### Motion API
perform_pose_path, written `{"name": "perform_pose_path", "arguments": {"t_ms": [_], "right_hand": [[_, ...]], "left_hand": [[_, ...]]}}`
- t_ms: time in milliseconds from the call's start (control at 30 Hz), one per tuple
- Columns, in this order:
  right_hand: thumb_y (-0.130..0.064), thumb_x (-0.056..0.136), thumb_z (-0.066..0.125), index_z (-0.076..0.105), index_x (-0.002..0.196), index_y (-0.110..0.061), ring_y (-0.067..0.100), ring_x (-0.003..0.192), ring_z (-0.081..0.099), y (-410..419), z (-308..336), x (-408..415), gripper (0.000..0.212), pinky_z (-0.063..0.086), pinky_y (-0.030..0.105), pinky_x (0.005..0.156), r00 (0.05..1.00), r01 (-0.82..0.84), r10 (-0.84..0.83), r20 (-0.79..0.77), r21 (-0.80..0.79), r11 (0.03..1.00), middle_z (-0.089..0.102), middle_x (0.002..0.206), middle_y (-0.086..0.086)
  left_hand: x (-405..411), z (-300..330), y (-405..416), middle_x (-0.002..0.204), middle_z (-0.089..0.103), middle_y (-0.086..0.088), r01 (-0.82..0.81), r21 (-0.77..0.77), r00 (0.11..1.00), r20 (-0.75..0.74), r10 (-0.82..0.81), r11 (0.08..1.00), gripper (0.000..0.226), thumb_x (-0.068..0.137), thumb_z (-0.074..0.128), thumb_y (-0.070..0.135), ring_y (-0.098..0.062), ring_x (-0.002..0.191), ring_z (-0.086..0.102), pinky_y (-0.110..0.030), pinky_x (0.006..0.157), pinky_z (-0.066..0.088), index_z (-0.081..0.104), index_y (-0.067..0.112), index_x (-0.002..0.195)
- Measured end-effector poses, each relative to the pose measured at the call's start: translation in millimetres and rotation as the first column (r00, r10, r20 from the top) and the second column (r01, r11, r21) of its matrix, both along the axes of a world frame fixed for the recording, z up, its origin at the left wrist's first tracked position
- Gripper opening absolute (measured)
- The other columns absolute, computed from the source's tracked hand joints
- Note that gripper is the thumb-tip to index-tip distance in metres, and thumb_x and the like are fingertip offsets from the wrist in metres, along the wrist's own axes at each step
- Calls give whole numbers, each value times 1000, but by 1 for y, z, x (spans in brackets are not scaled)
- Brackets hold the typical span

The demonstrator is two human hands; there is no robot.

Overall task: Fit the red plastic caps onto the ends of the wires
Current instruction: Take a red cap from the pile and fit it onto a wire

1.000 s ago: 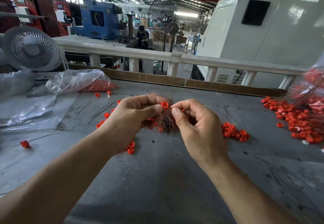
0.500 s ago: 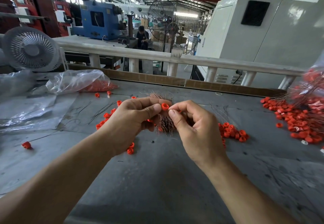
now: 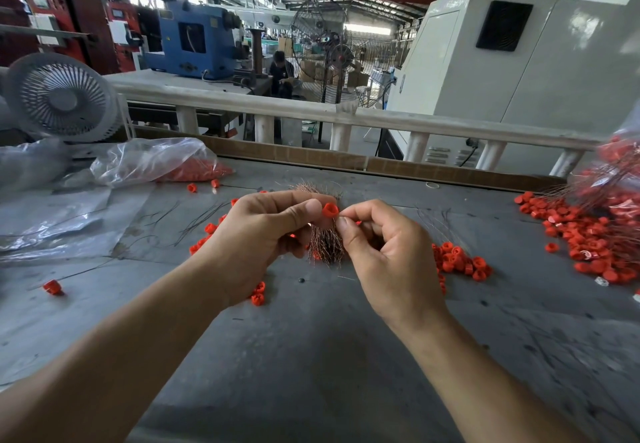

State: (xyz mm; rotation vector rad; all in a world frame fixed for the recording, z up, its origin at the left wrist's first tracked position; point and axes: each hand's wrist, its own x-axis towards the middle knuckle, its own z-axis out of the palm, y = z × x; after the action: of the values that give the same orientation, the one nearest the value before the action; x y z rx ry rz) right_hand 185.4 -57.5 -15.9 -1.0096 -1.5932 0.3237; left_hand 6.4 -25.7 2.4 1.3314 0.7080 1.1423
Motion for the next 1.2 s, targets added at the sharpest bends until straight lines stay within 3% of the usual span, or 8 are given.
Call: {"name": "perform_pose_path", "arguments": {"t_ms": [533,833,1200], "right_hand": [[-19,97,66,70,88,-24,14,53,52,0,1,1,11,43,27,50,1000,5,-6,27,5,1000,59,61,-1],[-23,96,68,71,91,-26,26,61,59,1,-1,2,7,46,43,59,999,-17,18,32,-11,1000,65,67,6],[-20,96,69,72,89,-27,18,55,53,0,0,4,10,42,30,50,998,-1,1,65,3,1000,60,62,0]], "left_hand": [[2,3,-3,82,72,-7,11,-23,999,43,-10,1000,23,79,68,14,-14,68,55,-24,58,49,82,13,97],[2,4,-2,83,71,-7,22,-26,999,46,-21,999,23,79,69,13,-14,68,55,-23,58,49,82,12,97],[-2,0,2,89,73,-8,49,-74,999,27,-47,996,28,83,68,14,-11,69,58,-22,59,51,79,8,108]]}}
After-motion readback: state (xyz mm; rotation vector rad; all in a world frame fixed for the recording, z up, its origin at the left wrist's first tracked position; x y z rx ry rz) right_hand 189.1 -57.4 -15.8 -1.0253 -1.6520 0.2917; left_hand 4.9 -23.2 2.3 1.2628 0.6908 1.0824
